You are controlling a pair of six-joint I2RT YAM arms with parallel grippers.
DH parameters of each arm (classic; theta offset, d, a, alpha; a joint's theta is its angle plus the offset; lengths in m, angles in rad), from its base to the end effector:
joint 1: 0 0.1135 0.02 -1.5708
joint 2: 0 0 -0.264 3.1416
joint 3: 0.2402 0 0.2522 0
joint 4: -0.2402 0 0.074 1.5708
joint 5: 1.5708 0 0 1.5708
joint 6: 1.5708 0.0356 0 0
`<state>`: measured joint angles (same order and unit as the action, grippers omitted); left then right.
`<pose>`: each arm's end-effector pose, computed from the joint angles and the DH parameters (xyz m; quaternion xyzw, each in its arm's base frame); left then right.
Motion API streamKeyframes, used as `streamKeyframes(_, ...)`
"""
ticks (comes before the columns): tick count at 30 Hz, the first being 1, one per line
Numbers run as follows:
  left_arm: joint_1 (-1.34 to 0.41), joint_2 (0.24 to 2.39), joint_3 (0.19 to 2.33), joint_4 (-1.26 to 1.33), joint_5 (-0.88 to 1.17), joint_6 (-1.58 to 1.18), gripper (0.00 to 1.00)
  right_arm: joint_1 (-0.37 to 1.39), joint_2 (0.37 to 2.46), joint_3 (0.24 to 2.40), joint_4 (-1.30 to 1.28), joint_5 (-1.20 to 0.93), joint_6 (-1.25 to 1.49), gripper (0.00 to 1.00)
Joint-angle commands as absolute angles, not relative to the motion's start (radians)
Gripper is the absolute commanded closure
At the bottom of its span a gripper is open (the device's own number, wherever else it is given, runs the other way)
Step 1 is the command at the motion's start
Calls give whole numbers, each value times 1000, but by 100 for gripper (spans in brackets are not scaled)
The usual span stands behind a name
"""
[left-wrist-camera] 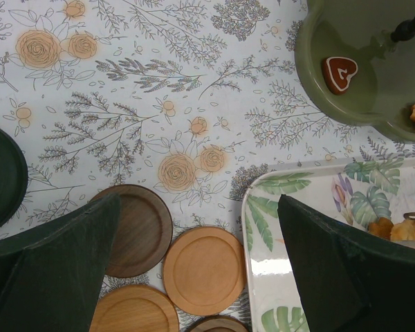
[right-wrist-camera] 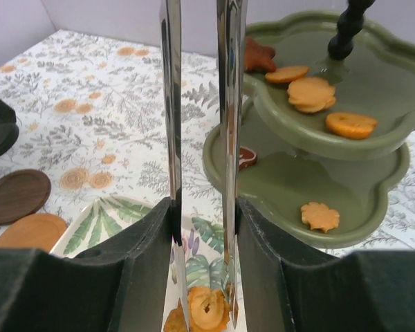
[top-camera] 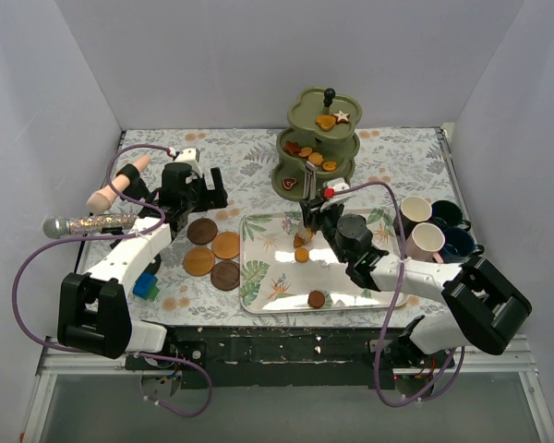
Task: Serve the afternoon tea
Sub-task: Pick up the desert from the tray, then place the desert on the desert table.
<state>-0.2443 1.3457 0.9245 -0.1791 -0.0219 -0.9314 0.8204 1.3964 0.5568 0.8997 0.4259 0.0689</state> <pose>0.2909 -0.0717 0.2635 -0.3027 0.8311 -0.2506 0.3935 0.2076 0.2011 0.2376 -0.1028 0.6798 0.1753 0.7047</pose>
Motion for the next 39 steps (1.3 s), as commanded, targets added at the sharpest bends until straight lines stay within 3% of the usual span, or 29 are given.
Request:
streamKeyframes(1,-242,1321,939,-172,-23,-928,2,827,1307,621,923,491,17,60)
streamKeyframes(11,-242,1316,937,-170,-26,-928,2,764,1218,643,928,514,-35,61)
streamKeyframes(21,-242,1316,936,-170,-35,-923,2,651,1193,934,677,394,-52,62)
streamKeyframes(39,-242,1345,940,-172,-46,-917,2,574,1572,1469,719,180,-135,62)
